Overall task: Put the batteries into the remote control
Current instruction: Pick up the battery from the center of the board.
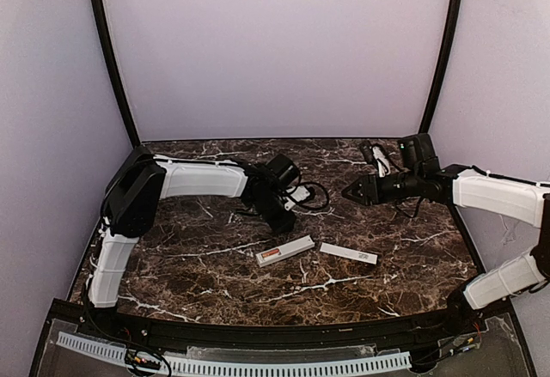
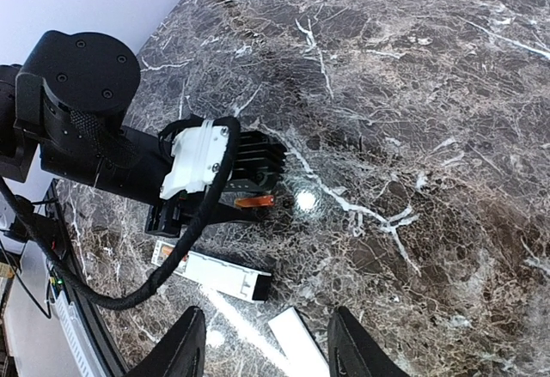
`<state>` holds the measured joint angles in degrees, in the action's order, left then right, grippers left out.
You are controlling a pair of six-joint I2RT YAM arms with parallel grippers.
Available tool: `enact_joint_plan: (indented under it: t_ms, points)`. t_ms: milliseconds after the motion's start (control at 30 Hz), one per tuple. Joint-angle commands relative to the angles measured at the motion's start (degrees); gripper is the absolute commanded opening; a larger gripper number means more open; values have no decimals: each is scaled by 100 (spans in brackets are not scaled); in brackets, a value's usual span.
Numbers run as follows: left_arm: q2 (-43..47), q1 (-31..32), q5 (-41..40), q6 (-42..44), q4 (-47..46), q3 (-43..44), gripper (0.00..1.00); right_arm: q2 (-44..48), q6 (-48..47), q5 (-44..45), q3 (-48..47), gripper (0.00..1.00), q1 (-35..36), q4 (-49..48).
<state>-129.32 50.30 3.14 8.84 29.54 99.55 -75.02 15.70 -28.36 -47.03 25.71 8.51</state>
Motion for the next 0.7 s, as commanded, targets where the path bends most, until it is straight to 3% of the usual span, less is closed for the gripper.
enact_joint_plan:
  t_ms: [0,467,567,667]
  points:
    - [-209,-38,179,9,449,341,28,102,-6,23,133,47,-117,-159]
    - [-109,-206,341,-332,545,350,3,313,-111,-158,160,46,-286,-53]
    - [345,-272,596,-487,-74,21,1,306,-75,-356,137,43,-290,-184]
    - [1214,-358,905,-766,-1306,-792,0,350,35,-664,165,40,-279,-534]
